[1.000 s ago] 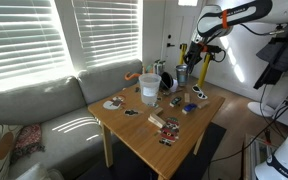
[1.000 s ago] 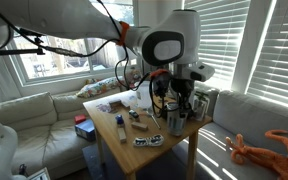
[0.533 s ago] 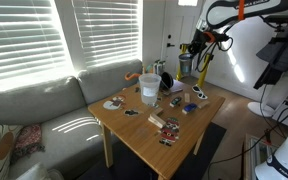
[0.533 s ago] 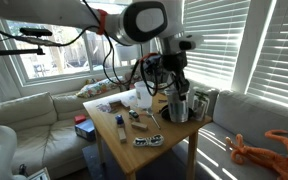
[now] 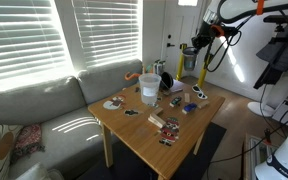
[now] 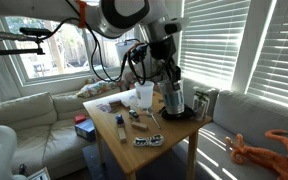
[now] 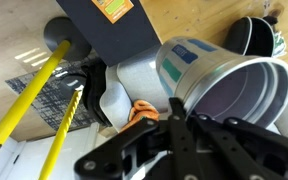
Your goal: Lift the silver cup and pour its content into the white cup
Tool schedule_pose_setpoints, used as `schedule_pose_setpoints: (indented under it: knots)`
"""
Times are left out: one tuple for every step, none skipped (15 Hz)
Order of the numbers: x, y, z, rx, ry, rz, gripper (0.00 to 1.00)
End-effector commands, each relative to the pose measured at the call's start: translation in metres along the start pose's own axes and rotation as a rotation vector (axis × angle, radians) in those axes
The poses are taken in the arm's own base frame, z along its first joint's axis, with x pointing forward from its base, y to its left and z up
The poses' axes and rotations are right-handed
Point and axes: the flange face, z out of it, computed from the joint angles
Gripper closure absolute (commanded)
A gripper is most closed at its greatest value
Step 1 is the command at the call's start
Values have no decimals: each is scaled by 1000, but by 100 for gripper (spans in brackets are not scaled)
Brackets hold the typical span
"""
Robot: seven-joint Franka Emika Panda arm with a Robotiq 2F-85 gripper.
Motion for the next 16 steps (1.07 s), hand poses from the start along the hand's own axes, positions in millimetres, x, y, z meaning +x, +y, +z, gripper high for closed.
schedule_pose_setpoints:
  knots:
    - [1, 0, 0, 0, -1, 0, 96]
    - [1, 0, 0, 0, -1, 0, 99]
    - [1, -5, -9, -4, 33, -19, 99]
    - [2, -12, -18, 5, 53, -39, 99]
    - [3, -23, -28, -13, 75, -68, 99]
    - [5, -33, -38, -11, 98, -92, 99]
    - [5, -47, -51, -29, 121, -125, 99]
    - [5, -61, -62, -39, 141, -159, 99]
    - [4, -77, -71, -49, 160, -197, 99]
    - [4, -91, -80, -57, 175, -235, 99]
    - [0, -109, -86, -67, 186, -275, 99]
    - [-3, -122, -93, -73, 193, -313, 99]
    - [-8, -139, -97, -88, 205, -362, 99]
    - [-11, -154, -101, -106, 225, -413, 99]
    - [-15, -168, -102, -121, 243, -461, 99]
    - [-19, -182, -103, -131, 262, -505, 99]
